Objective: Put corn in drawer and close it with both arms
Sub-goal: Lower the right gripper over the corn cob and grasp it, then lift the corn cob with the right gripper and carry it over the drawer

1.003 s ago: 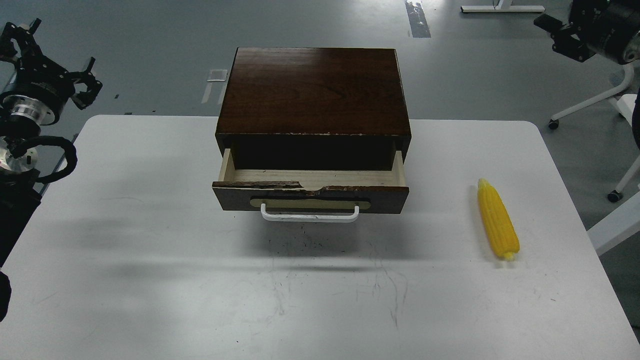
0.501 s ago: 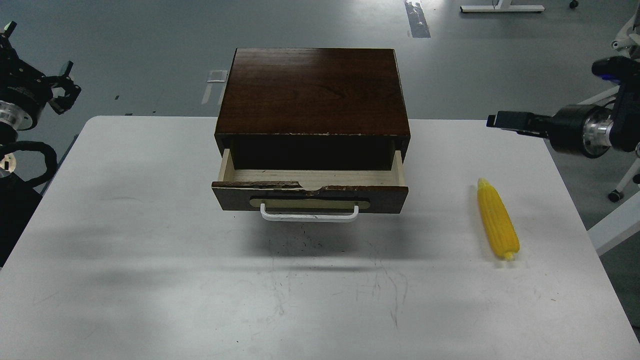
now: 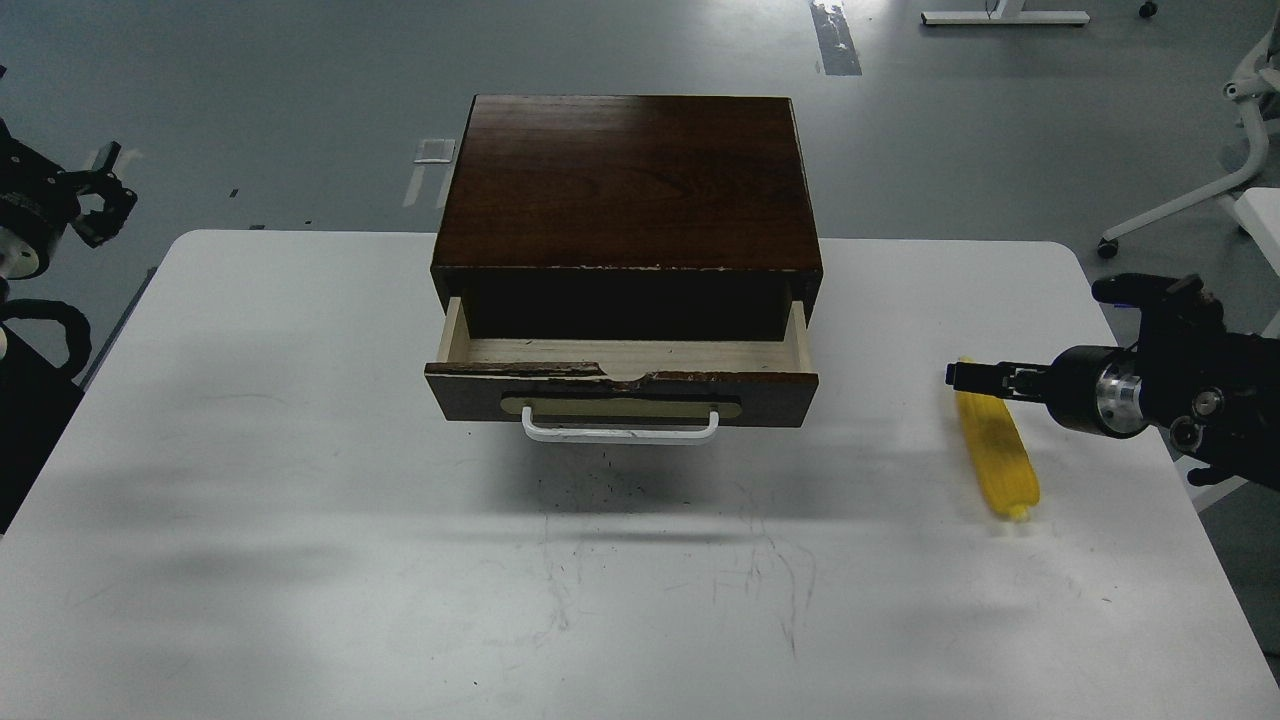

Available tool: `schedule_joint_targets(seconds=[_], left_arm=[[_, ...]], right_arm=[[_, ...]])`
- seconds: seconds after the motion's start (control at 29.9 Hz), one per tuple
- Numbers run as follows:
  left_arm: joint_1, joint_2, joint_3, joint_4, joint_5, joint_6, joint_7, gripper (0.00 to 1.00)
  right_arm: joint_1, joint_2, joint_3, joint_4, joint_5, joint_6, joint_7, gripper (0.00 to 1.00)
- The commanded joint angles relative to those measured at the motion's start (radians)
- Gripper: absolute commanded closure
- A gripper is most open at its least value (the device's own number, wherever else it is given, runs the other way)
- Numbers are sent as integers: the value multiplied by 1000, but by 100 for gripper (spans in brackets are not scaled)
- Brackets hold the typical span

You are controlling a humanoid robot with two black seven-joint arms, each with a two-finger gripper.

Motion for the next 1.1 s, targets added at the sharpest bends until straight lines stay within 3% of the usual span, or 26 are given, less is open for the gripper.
schedule_joint_targets(seconds=[0.0,0.1,0.33,0.5,0.74,0.8,0.94,1.07], left_arm=[[2,-3,0,0,1,0,2,2],[12,-3,0,0,1,0,2,2],[20,17,6,2,3,0,5,2],[17,19,6,0,4,0,8,2],[12,19,14,0,6,0,12,2],[5,19,20,0,6,0,11,2],[2,14,21,0,16,0,15,2],[-43,28,41,-29,104,0,14,2]], right_arm=[[-20,34,-1,-16,-17,0,-16,6],[-40,37,-1,-44,-20,0,-16,9],[-71,37,-1,-61,-20,0,-16,29],[-73,37,3,-59,-20,-12,-4,54],[-53,34,19,-52,-7,-76,1,69],[-2,18,64,-29,2,-86,20,80],[38,-35,147,10,2,-83,25,82],[197,-45,157,62,-9,-81,33,84]])
